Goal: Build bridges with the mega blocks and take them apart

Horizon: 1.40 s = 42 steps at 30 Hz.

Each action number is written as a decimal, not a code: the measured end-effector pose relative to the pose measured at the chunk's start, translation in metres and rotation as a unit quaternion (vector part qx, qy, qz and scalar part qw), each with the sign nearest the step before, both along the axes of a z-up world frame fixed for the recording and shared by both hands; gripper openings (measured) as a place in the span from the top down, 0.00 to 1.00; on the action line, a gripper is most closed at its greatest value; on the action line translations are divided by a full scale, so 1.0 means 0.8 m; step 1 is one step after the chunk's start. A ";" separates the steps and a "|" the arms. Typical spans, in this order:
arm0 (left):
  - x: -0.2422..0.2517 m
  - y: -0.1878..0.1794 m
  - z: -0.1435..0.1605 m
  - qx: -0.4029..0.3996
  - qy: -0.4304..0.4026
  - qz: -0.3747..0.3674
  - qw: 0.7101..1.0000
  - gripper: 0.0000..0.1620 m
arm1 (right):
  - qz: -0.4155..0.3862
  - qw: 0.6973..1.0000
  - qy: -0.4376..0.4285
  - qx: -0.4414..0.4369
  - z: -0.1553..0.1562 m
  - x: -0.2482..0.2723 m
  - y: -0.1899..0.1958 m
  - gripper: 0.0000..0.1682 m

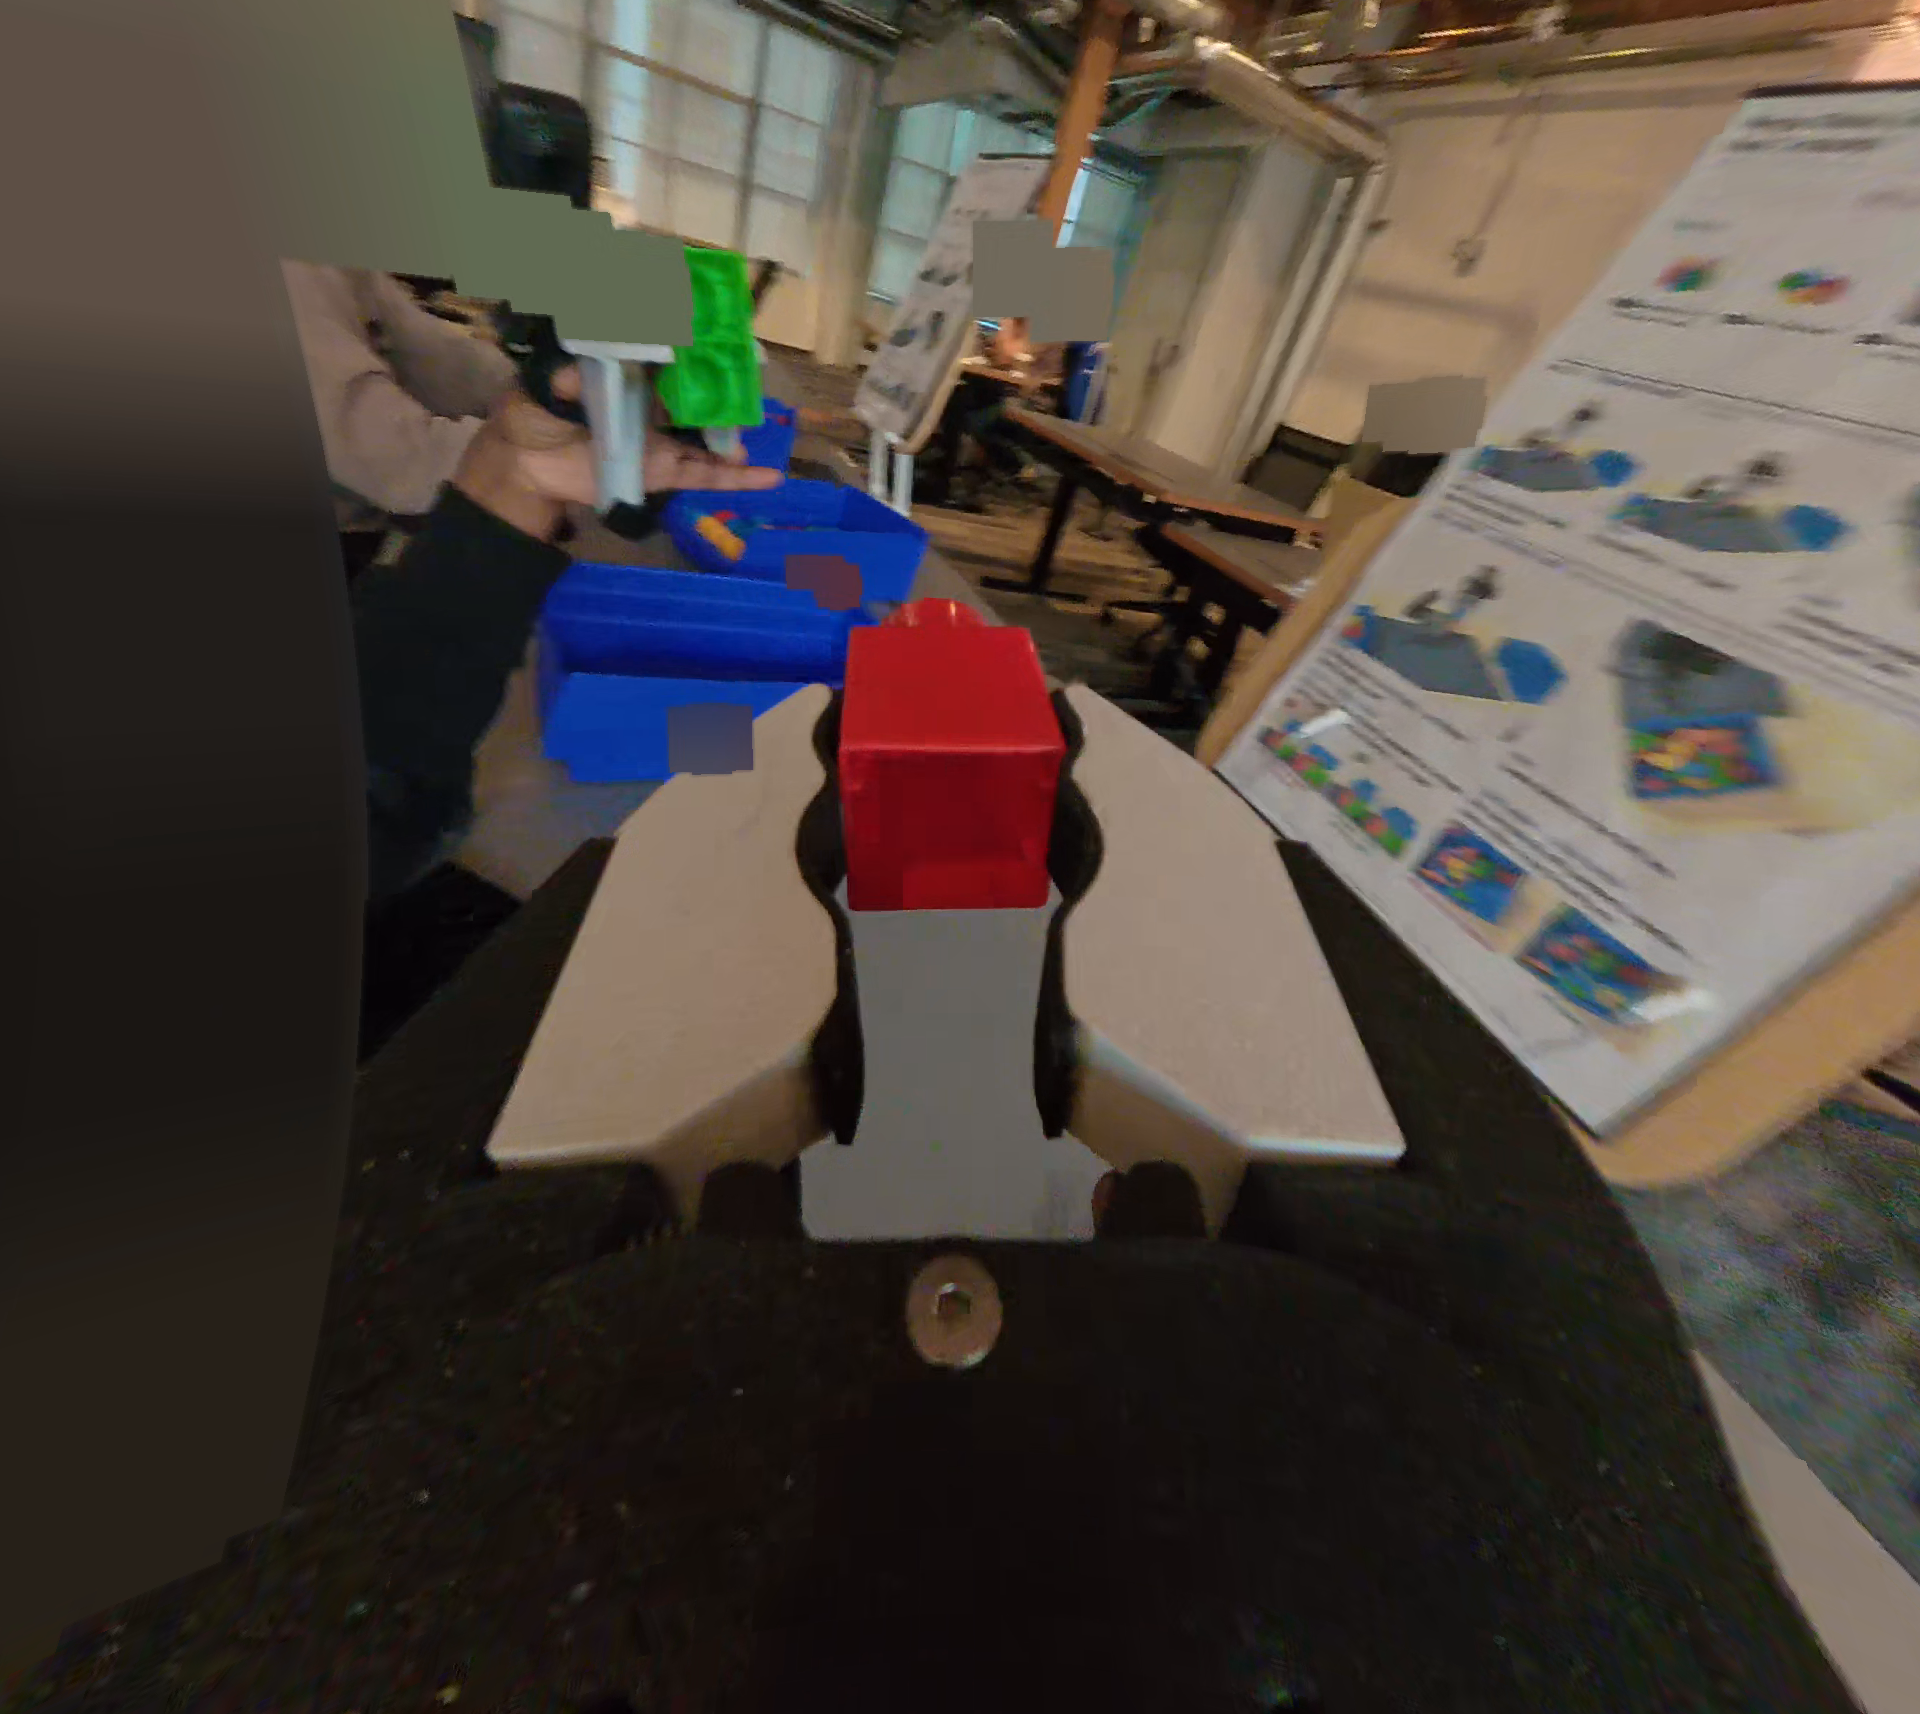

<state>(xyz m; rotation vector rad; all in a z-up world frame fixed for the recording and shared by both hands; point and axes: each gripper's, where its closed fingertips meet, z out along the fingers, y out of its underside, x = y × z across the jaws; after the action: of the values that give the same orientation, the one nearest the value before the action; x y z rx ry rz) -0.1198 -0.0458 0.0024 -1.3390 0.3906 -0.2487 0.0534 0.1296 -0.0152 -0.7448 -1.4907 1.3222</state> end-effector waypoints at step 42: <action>0.024 0.043 -0.028 -0.053 0.044 -0.004 0.998 0.79 | -0.502 0.613 -0.591 -0.150 -0.320 0.251 0.277 0.69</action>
<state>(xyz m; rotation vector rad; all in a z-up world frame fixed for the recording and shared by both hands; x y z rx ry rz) -0.1009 -0.0110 -0.0199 -1.4559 0.4610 -0.2195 0.2545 0.3511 -0.2711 -2.5361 -1.2202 0.0003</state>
